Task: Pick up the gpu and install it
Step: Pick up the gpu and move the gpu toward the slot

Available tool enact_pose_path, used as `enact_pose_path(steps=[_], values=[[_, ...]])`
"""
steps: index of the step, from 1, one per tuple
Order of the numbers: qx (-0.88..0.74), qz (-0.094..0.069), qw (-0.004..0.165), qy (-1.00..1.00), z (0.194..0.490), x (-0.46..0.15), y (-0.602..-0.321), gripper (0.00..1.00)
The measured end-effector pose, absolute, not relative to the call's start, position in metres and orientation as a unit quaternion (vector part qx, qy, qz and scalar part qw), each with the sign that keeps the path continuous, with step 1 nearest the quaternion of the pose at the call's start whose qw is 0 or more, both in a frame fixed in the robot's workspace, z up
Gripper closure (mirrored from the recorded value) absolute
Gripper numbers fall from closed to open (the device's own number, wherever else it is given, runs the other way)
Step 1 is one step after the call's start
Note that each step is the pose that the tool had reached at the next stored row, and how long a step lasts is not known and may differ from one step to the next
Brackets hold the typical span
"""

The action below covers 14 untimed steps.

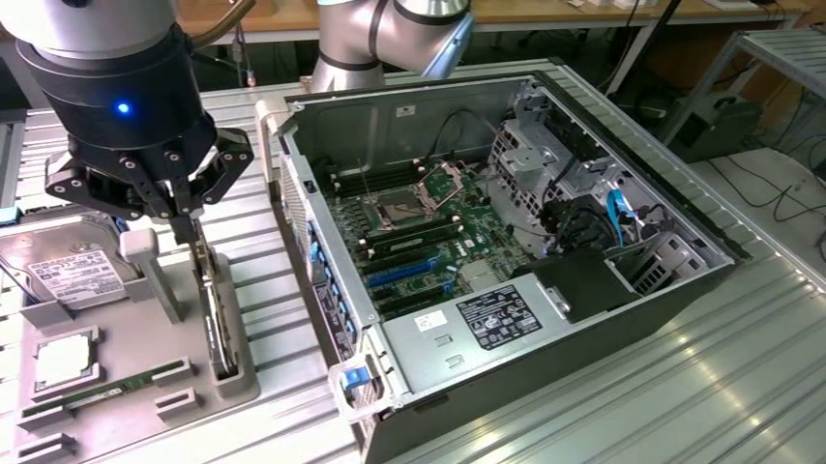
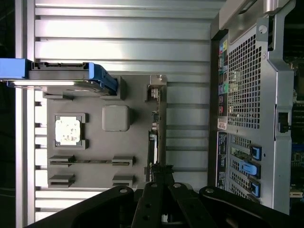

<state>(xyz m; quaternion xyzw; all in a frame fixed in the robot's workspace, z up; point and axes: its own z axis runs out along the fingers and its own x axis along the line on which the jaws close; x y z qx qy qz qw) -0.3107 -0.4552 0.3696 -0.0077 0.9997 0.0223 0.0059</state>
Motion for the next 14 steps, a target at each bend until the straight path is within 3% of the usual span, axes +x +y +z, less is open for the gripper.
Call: enact_pose_path(steps=[6,10,12,14], values=[[-0.009,0.022,0.006,1.0,0.3696,-0.3107,-0.4553,0.89],[-0.01,0.022,0.006,1.0,0.3696,-0.3107,-0.4553,0.64],[-0.01,0.022,0.006,1.0,0.3696,-0.3107,-0.4553,0.64],[-0.01,0.022,0.006,1.0,0.3696,-0.3107,-0.4553,0.52]])
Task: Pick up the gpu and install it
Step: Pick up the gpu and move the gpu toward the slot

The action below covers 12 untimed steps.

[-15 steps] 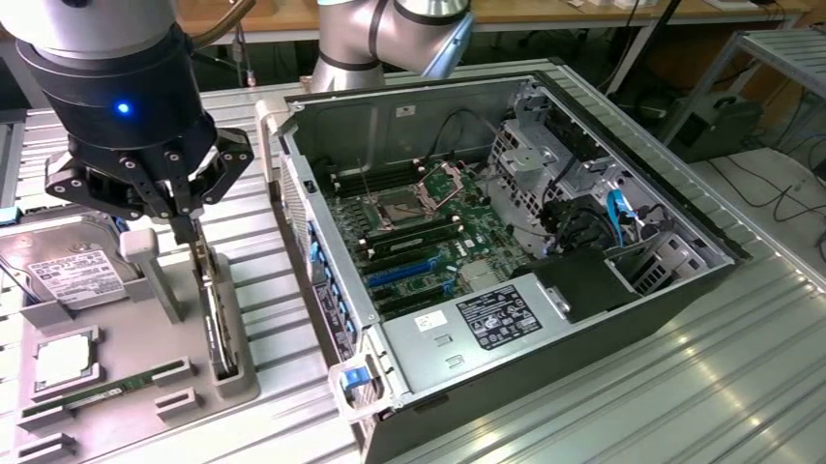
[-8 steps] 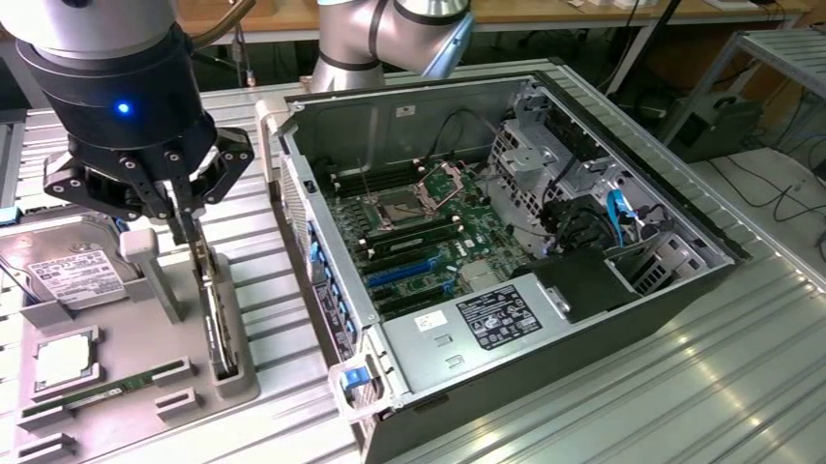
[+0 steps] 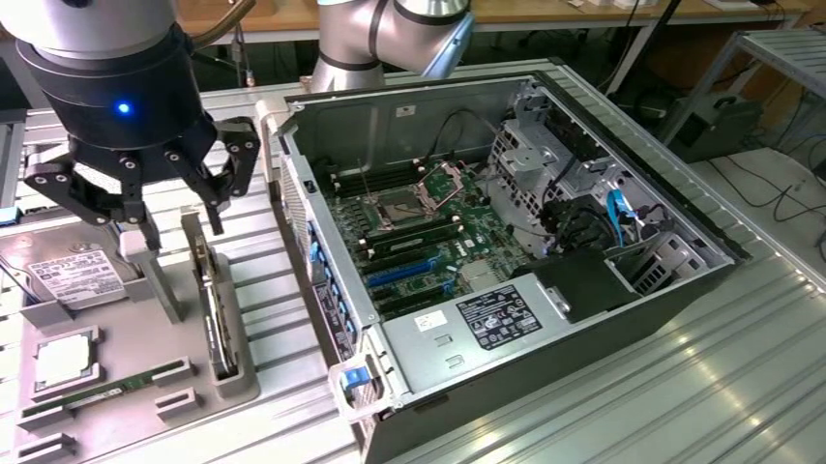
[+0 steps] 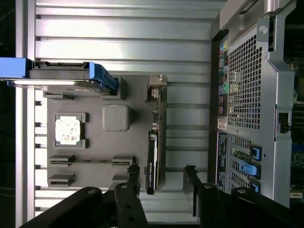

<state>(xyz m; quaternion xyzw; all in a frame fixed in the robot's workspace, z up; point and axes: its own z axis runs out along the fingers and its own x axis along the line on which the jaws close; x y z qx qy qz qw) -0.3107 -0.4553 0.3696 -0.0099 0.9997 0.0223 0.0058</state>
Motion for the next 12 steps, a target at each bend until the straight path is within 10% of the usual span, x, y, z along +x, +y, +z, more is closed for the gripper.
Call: enact_pose_path(steps=[12], values=[[-0.01,0.007,0.006,1.0,0.359,-0.311,-0.448,0.4]])
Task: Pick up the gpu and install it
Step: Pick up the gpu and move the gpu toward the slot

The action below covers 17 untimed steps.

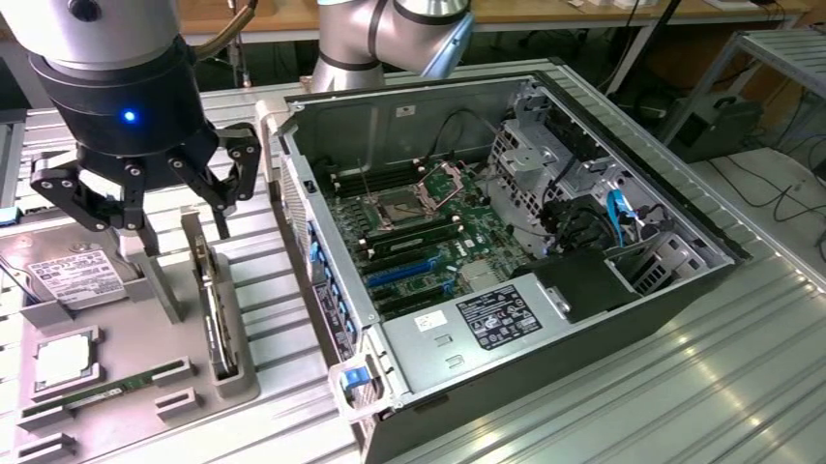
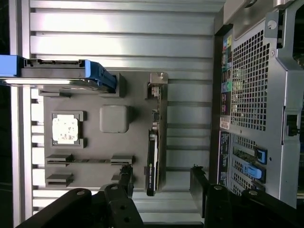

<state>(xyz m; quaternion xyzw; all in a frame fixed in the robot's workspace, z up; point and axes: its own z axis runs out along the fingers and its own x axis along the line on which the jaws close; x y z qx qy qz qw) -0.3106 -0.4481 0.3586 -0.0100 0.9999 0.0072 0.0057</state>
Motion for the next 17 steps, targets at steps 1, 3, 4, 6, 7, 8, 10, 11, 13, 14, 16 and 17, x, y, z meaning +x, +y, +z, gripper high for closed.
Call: enact_pose_path(steps=[1,3,4,6,7,8,10,11,13,14,16,17], values=[[-0.01,0.007,0.006,1.0,0.358,-0.311,-0.448,0.4],[-0.01,0.007,0.004,1.0,0.357,-0.311,-0.448,0.4],[-0.01,0.007,0.004,1.0,0.356,-0.311,-0.448,0.4],[-0.01,0.007,0.001,1.0,0.354,-0.311,-0.448,0.4],[-0.01,0.007,0.0,1.0,0.353,-0.311,-0.448,0.4],[-0.01,0.007,-0.002,1.0,0.352,-0.311,-0.448,0.4],[-0.01,0.007,-0.005,1.0,0.349,-0.311,-0.447,0.4],[-0.01,0.007,-0.007,1.0,0.348,-0.311,-0.447,0.4],[-0.01,0.007,-0.01,1.0,0.346,-0.311,-0.447,0.4],[-0.01,0.007,-0.011,1.0,0.345,-0.311,-0.447,0.4],[-0.01,0.007,-0.013,1.0,0.344,-0.311,-0.447,0.4],[-0.01,0.007,-0.015,1.0,0.343,-0.311,-0.447,0.4]])
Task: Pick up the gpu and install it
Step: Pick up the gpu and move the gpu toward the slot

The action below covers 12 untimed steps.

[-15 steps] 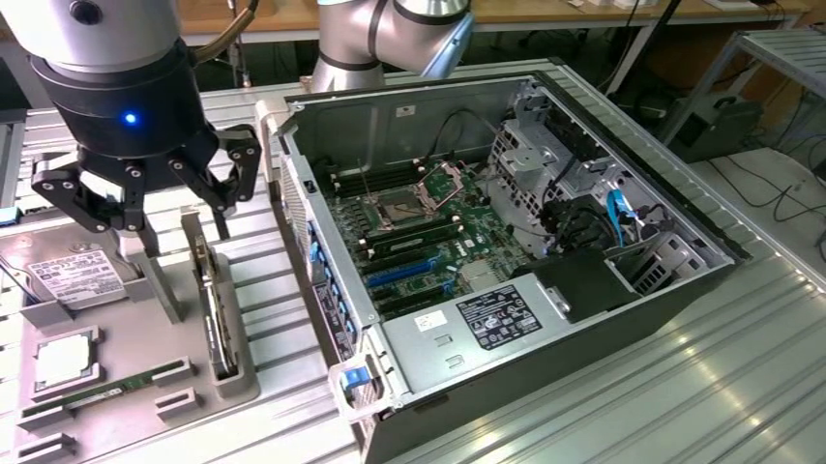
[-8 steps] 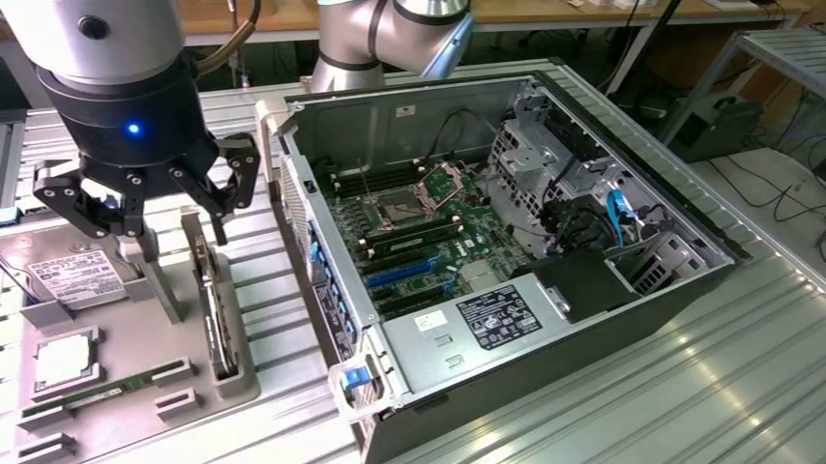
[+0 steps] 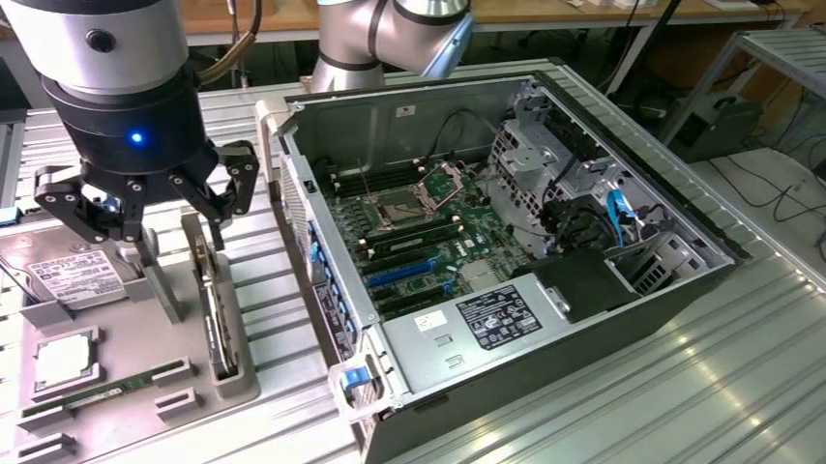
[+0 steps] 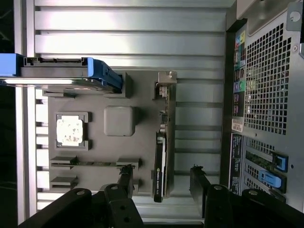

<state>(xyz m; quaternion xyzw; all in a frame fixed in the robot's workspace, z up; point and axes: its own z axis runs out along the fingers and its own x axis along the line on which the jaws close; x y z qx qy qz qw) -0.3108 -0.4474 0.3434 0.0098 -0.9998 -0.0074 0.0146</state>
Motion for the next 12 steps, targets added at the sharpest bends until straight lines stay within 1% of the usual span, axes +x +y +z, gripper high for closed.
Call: enact_pose_path(steps=[5,12], values=[[0.01,-0.007,0.019,-1.0,0.3405,-0.3107,-0.4474,0.4],[0.021,-0.005,0.018,-1.0,0.3377,-0.311,-0.4474,0.4]])
